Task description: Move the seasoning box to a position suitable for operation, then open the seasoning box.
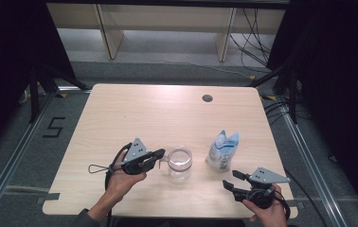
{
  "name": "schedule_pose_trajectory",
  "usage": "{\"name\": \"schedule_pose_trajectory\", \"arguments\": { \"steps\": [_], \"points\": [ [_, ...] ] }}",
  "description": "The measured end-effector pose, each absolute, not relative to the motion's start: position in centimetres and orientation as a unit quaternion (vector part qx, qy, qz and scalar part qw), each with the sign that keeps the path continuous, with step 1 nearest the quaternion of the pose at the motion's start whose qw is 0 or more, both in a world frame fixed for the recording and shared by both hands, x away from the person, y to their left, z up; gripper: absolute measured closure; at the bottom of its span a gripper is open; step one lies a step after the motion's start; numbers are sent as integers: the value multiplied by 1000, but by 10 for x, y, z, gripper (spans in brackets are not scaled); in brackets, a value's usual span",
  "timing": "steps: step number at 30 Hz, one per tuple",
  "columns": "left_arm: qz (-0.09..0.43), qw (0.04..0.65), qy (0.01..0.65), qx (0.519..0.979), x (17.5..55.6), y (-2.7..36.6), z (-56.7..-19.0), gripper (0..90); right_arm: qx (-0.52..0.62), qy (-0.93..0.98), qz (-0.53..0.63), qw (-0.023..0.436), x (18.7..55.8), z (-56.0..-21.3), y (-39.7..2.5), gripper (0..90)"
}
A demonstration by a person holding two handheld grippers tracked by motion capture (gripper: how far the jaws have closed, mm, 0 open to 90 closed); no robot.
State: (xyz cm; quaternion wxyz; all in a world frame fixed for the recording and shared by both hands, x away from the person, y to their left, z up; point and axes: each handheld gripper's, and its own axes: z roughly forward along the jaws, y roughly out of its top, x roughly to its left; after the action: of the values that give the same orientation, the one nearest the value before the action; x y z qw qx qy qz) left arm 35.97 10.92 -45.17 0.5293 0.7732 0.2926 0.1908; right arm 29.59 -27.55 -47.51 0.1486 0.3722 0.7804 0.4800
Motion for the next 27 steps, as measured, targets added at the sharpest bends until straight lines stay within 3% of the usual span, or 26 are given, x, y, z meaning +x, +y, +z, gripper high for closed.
{"name": "schedule_pose_trajectory", "arguments": {
  "steps": [14, 27],
  "points": [
    [193, 530, 291, 773, 360, 109, -452, 884, 373, 781, 479, 151, 294, -476, -276, 442],
    [192, 538, 289, 768, 358, 109, -454, 884, 347, 785, 496, 129, 298, -472, -248, 599]
  ]
}}
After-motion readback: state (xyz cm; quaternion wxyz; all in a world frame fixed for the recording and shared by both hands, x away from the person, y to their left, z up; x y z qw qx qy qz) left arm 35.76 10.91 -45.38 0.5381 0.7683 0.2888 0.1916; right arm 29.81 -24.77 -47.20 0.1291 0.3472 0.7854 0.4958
